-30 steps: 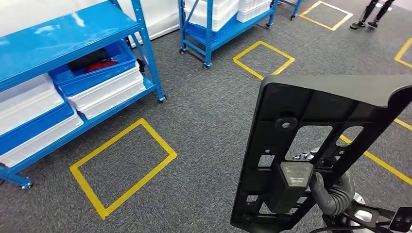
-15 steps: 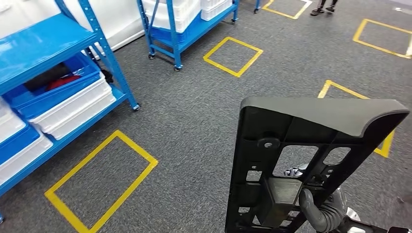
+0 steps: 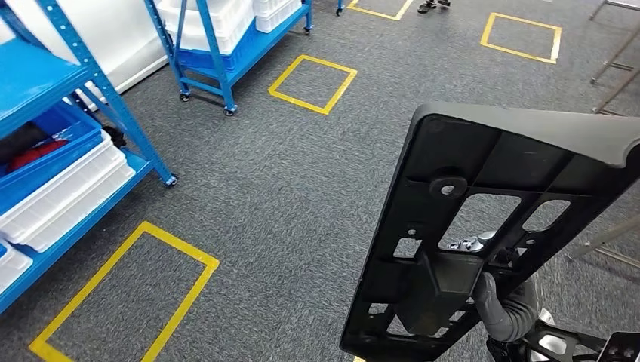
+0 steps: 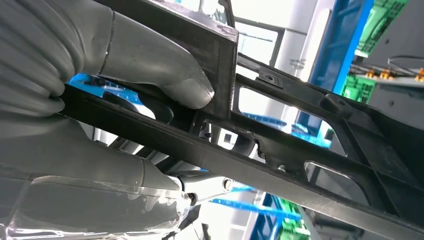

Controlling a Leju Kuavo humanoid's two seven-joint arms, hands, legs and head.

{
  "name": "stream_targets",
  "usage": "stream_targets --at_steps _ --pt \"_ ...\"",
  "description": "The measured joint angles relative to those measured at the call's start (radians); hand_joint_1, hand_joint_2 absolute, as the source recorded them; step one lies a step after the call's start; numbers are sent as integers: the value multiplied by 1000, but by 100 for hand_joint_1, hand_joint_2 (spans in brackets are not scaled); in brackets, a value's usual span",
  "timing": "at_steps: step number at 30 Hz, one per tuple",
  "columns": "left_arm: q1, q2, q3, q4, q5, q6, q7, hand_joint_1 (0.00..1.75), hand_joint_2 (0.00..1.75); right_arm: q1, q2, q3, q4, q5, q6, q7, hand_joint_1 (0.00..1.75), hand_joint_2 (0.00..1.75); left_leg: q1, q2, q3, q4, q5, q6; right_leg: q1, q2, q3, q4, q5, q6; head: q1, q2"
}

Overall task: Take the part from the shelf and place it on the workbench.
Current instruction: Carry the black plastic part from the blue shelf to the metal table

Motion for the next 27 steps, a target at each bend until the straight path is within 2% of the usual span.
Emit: stream_targets --at_steps 1,2,4,5,6,7,9,10,11,12,13,14,15,16,17,18,19,20,21,22,23,24,25,26,27 --pt "-1 2 0 0 -1 -1 0 0 0 -3 0 4 0 1 -3 0 175 175 -2 8 2 3 -4 -6 3 -14 21 -40 9 -6 0 0" --pt "-2 4 0 0 -1 -1 0 0 0 -6 0 8 1 2 -4 0 175 175 -5 16 4 5 -7 -12 7 -20 27 -55 9 -13 0 0" --pt "-3 7 0 0 -1 -1 1 0 0 -8 1 13 2 5 -5 -1 175 175 -5 33 7 5 -11 -22 10 3 23 -54 11 -26 0 0" --pt "-4 8 0 0 -1 -1 1 0 0 -9 1 15 2 5 -5 -1 175 175 -2 30 7 9 -17 -28 9 13 22 -57 13 -32 0 0" --pt "-4 8 0 0 -1 -1 1 0 0 -10 1 17 2 5 -5 -1 175 175 1 16 1 27 -32 -33 8 24 22 -59 16 -38 0 0" --pt "-4 9 0 0 -2 -2 1 0 0 -13 1 19 2 6 -6 -1 175 175 3 -5 -16 65 -58 -36 8 33 22 -61 18 -44 0 0" --pt "-4 9 0 0 -2 -6 8 0 0 -22 1 28 5 5 -16 0 175 175 5 -47 -78 197 -124 -38 10 54 20 -62 20 -51 0 0" --pt "-3 9 0 0 -1 -9 15 0 0 -26 1 36 9 6 -23 1 175 175 5 -56 -110 261 -146 -37 13 65 19 -61 21 -53 0 0" --pt "-3 9 0 0 0 -12 23 0 0 -31 2 45 15 6 -29 2 175 175 5 -60 -130 297 -149 -35 15 78 19 -60 21 -54 0 0" --pt "-3 7 0 0 2 -14 29 0 0 -38 3 56 23 8 -35 5 175 175 5 -63 -132 294 -131 -31 17 92 19 -59 22 -55 0 0" --pt "-3 5 0 0 4 -14 32 0 0 -48 6 66 33 10 -39 9 175 175 5 -69 -115 250 -96 -27 18 106 19 -57 22 -55 0 0" --pt "-4 3 0 0 4 -14 33 0 0 -61 11 76 43 12 -42 14 175 175 5 -85 -87 181 -56 -22 18 119 19 -55 22 -55 0 0" --pt "-4 2 0 0 5 -13 35 0 0 -76 18 85 52 15 -45 21 175 175 5 -111 -59 113 -27 -17 19 131 17 -53 23 -52 0 0" --pt "-5 0 0 0 5 -13 37 0 0 -89 25 93 61 18 -47 30 175 175 5 -134 -39 62 -9 -14 18 143 14 -51 24 -48 0 0" --pt "-7 -2 0 0 5 -11 42 0 0 -100 34 101 70 23 -48 38 175 175 3 -150 -29 35 -4 -11 16 154 10 -51 27 -43 0 0" --pt "-10 -4 0 0 6 -9 47 0 0 -109 44 109 78 28 -48 45 175 175 1 -153 -27 27 -5 -9 13 165 6 -51 31 -35 0 0" --pt "-13 -7 0 0 7 -6 52 0 0 -118 52 115 88 31 -45 51 175 175 0 -143 -26 22 -2 -5 10 175 3 -54 35 -28 0 0" --pt "-16 -10 0 0 7 -3 55 0 0 -128 58 119 98 30 -41 56 175 175 0 -131 -22 15 3 0 9 170 0 -53 35 -23 0 0" --pt "-17 -14 1 0 7 -2 57 0 0 -141 61 122 109 25 -36 61 175 175 2 -118 -19 7 9 7 11 151 -8 -39 26 -19 0 0" --pt "-17 -18 1 0 7 -1 57 0 0 -157 62 123 122 16 -30 66 175 175 3 -104 -16 -1 15 12 13 123 -25 -6 5 -16 0 0" --pt "-17 -22 1 0 6 -1 57 0 0 -171 63 124 134 6 -25 70 175 175 2 -90 -16 -4 17 16 14 90 -50 48 -26 -14 0 0" --pt "-16 -25 2 0 5 -1 57 0 0 -183 64 124 145 -3 -22 75 175 175 1 -79 -16 -5 18 18 14 71 -80 110 -59 -12 0 0" --pt "-16 -27 2 0 5 -1 57 0 0 -190 66 124 155 -10 -20 78 175 175 -1 -66 -17 -5 18 19 12 62 -109 173 -86 -9 0 0" --pt "-15 -29 3 0 5 -1 57 0 0 -192 67 124 165 -13 -18 79 175 175 -1 -54 -18 -5 17 19 10 59 -127 213 -97 -6 0 0" --pt "-16 -30 3 0 5 -1 57 0 0 -193 68 124 172 -15 -17 81 175 175 -2 -43 -18 -4 16 19 8 56 -125 216 -89 -4 0 0"
